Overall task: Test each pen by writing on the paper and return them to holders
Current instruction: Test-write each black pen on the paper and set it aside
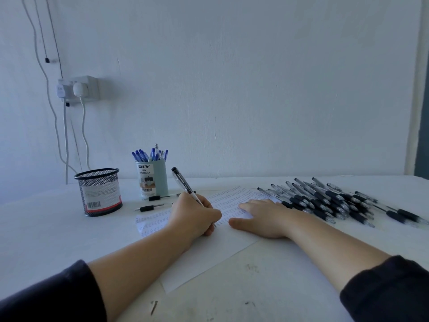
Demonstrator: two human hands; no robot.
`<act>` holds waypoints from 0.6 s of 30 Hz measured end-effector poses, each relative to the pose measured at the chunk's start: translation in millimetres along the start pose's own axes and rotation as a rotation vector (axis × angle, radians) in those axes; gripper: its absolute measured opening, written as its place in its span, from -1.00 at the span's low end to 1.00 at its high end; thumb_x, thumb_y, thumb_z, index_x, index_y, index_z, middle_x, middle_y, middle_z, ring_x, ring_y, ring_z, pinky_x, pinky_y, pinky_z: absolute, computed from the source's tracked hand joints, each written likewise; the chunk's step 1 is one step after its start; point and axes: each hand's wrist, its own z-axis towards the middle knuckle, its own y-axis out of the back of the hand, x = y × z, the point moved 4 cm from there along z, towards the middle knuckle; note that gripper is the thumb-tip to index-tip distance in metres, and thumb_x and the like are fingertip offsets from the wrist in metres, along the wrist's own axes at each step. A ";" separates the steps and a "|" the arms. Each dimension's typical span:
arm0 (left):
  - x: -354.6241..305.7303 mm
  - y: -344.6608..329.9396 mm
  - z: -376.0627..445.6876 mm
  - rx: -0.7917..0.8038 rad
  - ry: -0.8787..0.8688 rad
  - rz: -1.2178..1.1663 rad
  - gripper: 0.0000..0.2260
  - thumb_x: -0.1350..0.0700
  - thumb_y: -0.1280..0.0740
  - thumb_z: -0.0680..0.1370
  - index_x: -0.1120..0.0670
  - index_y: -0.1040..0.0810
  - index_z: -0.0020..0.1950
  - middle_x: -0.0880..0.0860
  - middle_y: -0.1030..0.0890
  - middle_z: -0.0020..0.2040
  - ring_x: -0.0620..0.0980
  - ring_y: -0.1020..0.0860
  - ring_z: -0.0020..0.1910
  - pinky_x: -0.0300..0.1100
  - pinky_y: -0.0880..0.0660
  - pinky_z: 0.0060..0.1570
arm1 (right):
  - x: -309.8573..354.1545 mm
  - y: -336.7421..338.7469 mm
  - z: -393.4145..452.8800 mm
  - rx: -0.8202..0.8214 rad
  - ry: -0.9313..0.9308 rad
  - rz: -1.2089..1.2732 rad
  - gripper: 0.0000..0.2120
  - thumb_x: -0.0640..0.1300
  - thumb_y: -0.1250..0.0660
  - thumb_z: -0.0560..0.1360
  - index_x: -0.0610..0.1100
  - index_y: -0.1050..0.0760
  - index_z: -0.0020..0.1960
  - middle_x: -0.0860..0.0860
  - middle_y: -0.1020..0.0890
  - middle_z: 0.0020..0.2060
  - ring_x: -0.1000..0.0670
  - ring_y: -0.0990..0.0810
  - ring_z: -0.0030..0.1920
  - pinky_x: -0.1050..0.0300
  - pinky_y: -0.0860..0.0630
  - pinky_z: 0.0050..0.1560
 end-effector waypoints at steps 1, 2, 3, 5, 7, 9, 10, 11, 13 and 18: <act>0.1 0.0 -0.2 0.001 0.001 0.001 -0.88 0.34 -0.34 0.34 0.18 -0.49 -0.37 0.10 -0.51 -0.55 -0.02 -0.47 -0.58 -0.28 -0.48 -0.46 | 0.4 0.3 -0.6 0.000 0.001 -0.002 -0.24 0.43 0.00 0.46 0.06 -0.06 0.54 0.04 -0.10 0.54 -0.05 -0.01 0.53 -0.14 0.01 0.49; 0.0 -0.5 -0.1 0.003 0.003 0.001 -0.88 0.34 -0.34 0.34 0.18 -0.49 -0.36 0.10 -0.52 -0.55 -0.02 -0.47 -0.57 -0.28 -0.48 -0.46 | 0.5 0.5 -1.0 0.000 0.000 -0.003 -0.25 0.43 0.00 0.47 0.06 -0.06 0.54 0.04 -0.10 0.54 -0.05 -0.01 0.53 -0.14 0.02 0.49; 0.2 -0.4 -0.1 0.005 0.006 -0.006 -0.89 0.35 -0.34 0.34 0.19 -0.49 -0.36 0.10 -0.52 -0.54 -0.02 -0.47 -0.58 -0.28 -0.48 -0.46 | 0.7 0.7 -1.6 0.000 0.000 -0.005 -0.25 0.43 0.00 0.47 0.06 -0.06 0.54 0.04 -0.10 0.54 -0.05 -0.01 0.53 -0.14 0.02 0.49; 0.9 2.1 1.1 -0.004 0.029 -0.105 -0.91 0.37 -0.34 0.37 0.23 -0.50 -0.30 0.12 -0.51 -0.52 -0.03 -0.47 -0.59 -0.28 -0.47 -0.50 | 1.1 1.0 -2.1 -0.003 0.001 -0.001 -0.25 0.42 0.00 0.47 0.06 -0.06 0.54 0.04 -0.10 0.54 -0.06 -0.02 0.53 -0.14 0.01 0.49; 2.6 8.3 3.9 -0.033 0.096 -0.351 -0.91 0.38 -0.31 0.43 0.25 -0.48 -0.26 0.13 -0.50 -0.49 -0.03 -0.46 -0.58 -0.27 -0.45 -0.54 | 1.2 1.1 -2.5 -0.008 0.008 0.000 -0.26 0.42 0.00 0.47 0.06 -0.08 0.53 0.03 -0.13 0.53 -0.06 -0.04 0.52 -0.14 0.00 0.48; 4.7 17.1 7.2 -0.088 0.176 -0.576 -0.84 0.32 -0.25 0.49 0.22 -0.44 -0.30 0.12 -0.49 -0.44 -0.01 -0.45 -0.51 -0.22 -0.45 -0.51 | 1.5 1.5 -3.5 -0.011 0.014 -0.005 -0.27 0.41 0.00 0.48 0.05 -0.10 0.52 0.03 -0.16 0.52 -0.06 -0.07 0.52 -0.14 -0.01 0.47; 5.3 21.7 9.6 -0.117 0.202 -0.619 -0.82 0.29 -0.22 0.49 0.19 -0.42 -0.33 0.11 -0.49 -0.40 -0.01 -0.45 -0.44 -0.19 -0.44 -0.45 | 1.8 2.1 -4.3 -0.010 0.015 -0.007 -0.28 0.40 0.00 0.48 0.05 -0.11 0.52 0.03 -0.16 0.52 -0.07 -0.07 0.52 -0.14 -0.01 0.47; 6.0 26.2 12.3 -0.149 0.212 -0.619 -0.81 0.27 -0.20 0.49 0.17 -0.41 -0.34 0.10 -0.49 -0.35 -0.01 -0.44 -0.38 -0.18 -0.43 -0.38 | 2.3 2.7 -5.2 -0.010 0.017 -0.010 -0.28 0.40 0.00 0.49 0.04 -0.10 0.53 0.03 -0.15 0.52 -0.07 -0.07 0.52 -0.14 -0.01 0.48; 5.0 33.2 15.1 -0.205 0.194 -0.578 -0.86 0.27 -0.18 0.49 0.16 -0.40 -0.27 0.08 -0.46 -0.31 -0.02 -0.41 -0.33 -0.18 -0.39 -0.33 | 2.8 4.1 -6.2 -0.012 0.020 -0.011 -0.28 0.40 0.00 0.49 0.04 -0.10 0.53 0.04 -0.14 0.52 -0.06 -0.07 0.52 -0.13 -0.01 0.48; 2.6 36.3 16.9 -0.221 0.104 -0.534 -0.90 0.22 -0.17 0.60 0.12 -0.33 -0.12 0.07 -0.38 -0.45 -0.08 -0.28 -0.59 -0.29 -0.21 -0.62 | 1.9 4.1 -8.4 -0.013 0.027 0.025 -0.28 0.39 -0.05 0.48 0.05 -0.12 0.52 0.07 -0.15 0.52 -0.02 -0.08 0.52 -0.10 -0.02 0.49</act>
